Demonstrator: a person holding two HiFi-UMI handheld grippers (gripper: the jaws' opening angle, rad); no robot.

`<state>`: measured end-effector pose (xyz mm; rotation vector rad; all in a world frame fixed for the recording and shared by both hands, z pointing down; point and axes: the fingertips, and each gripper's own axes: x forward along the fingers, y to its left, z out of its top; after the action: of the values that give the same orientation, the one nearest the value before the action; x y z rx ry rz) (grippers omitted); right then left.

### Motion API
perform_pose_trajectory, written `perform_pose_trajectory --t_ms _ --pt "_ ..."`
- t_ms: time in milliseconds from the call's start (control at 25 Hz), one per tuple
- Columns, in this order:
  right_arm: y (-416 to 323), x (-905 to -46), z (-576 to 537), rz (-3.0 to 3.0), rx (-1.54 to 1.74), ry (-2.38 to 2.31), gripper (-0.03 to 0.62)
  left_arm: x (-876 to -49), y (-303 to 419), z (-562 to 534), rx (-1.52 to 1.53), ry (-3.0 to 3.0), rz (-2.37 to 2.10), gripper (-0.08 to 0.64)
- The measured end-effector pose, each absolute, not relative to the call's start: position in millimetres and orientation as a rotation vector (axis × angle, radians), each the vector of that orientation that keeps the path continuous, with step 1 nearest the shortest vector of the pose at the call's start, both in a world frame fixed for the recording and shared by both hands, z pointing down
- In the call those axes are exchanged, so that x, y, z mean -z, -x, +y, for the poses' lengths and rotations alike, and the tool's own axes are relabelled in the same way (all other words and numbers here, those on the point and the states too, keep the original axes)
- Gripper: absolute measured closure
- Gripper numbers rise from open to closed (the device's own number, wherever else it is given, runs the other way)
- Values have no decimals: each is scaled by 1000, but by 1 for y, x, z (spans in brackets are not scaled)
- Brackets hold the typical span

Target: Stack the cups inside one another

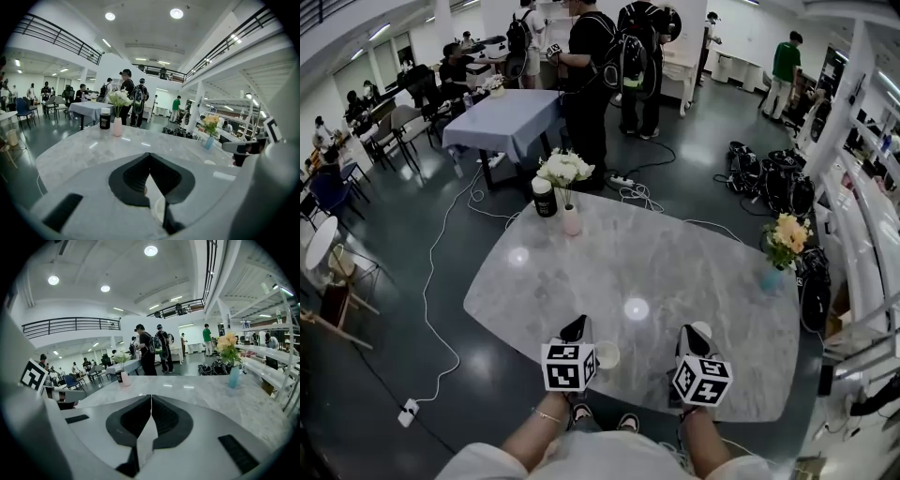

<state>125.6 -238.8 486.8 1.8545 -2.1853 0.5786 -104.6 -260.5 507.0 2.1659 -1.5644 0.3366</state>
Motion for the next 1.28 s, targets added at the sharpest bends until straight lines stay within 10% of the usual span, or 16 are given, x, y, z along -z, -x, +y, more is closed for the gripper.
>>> perform_pose_trajectory --t_ms 1280 --pt "-256 -533 -155 -1980 -749 -2036 581 -550 -103 -202 -561 -2373 -1122 563"
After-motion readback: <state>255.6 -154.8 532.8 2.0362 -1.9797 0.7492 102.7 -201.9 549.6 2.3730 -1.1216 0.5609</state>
